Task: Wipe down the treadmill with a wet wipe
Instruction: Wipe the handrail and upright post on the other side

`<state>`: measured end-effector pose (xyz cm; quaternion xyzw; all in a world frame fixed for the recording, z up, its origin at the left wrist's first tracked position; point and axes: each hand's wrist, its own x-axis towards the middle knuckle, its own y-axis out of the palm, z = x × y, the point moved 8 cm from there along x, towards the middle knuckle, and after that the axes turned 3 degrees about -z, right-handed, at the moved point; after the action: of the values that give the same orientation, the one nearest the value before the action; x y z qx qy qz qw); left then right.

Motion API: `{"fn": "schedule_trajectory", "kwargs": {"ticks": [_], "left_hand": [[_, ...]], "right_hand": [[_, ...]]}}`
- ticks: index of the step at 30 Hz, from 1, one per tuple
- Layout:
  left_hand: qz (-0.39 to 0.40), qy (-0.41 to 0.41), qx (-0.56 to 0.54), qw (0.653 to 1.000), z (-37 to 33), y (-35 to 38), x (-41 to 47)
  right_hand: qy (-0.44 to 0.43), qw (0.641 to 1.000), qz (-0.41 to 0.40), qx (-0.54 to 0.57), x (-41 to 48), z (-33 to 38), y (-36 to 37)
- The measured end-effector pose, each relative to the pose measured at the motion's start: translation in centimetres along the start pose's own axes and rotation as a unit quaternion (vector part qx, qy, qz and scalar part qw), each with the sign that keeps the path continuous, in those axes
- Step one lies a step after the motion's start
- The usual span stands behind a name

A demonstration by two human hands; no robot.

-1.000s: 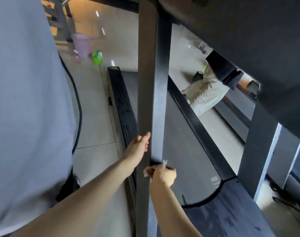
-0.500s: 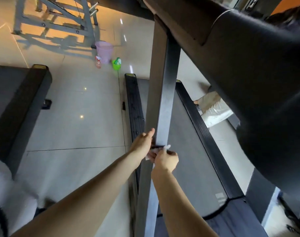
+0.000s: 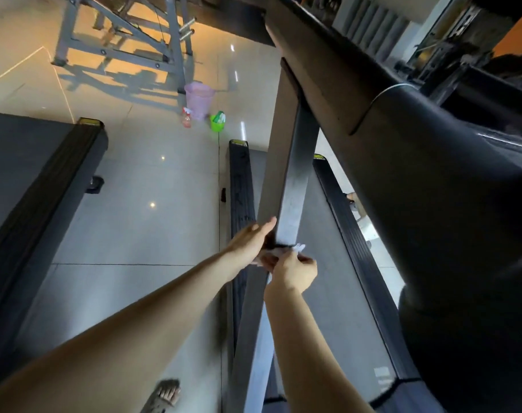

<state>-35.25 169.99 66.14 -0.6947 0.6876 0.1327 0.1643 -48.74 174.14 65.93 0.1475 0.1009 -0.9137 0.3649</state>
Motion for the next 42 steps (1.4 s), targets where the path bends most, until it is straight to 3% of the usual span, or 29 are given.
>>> {"fn": "schedule_trajectory", "kwargs": {"ticks": [5,10,12,18,20,23,26,28,31,33,36,42], "left_hand": [[0.088,-0.068,0.019,0.994,-0.2,0.2,0.9],[0.02,-0.027,0.003,0.999,-4.4,-2.6,4.1],[0.028,-0.001,0.027,0.999,-6.2,-2.4,5.3],[0.118,-0.033,0.093,0.988,-7.4,-1.9,6.2],[0.116,-0.006,0.106,0.987,-8.7,-2.7,6.4],[0.11,0.03,0.113,0.987,-10.3,-3.6,7.0],[0.12,0.057,0.119,0.984,-11.8,-3.8,7.1],[0.127,0.08,0.116,0.982,-12.6,-3.7,7.1],[0.118,0.141,0.146,0.972,-14.4,-4.1,7.5],[0.091,0.202,0.177,0.959,-16.6,-4.9,8.3],[0.089,0.278,0.193,0.937,-21.0,-6.0,9.9],[0.22,0.395,0.252,0.855,-26.7,-6.9,13.2]], "right_hand": [[-0.137,0.99,0.006,0.013,-0.5,8.5,3.1],[-0.052,0.999,-0.002,-0.008,-2.5,2.7,0.0],[-0.03,0.999,-0.038,-0.006,-2.3,3.4,0.5],[-0.231,0.971,-0.055,-0.017,-2.4,15.5,5.8],[-0.225,0.972,-0.055,-0.03,-2.8,14.0,5.3],[-0.124,0.987,-0.065,-0.074,-3.1,7.9,2.7],[-0.08,0.989,-0.064,-0.111,-2.6,7.5,2.3],[-0.102,0.987,-0.046,-0.114,-2.3,10.1,4.3],[-0.216,0.974,-0.031,-0.06,-2.2,14.8,7.7],[-0.261,0.962,-0.002,-0.08,-2.7,16.9,9.3],[-0.271,0.96,-0.053,-0.04,-3.3,16.8,7.9],[-0.254,0.942,-0.185,-0.118,-3.1,15.2,6.4]]}}
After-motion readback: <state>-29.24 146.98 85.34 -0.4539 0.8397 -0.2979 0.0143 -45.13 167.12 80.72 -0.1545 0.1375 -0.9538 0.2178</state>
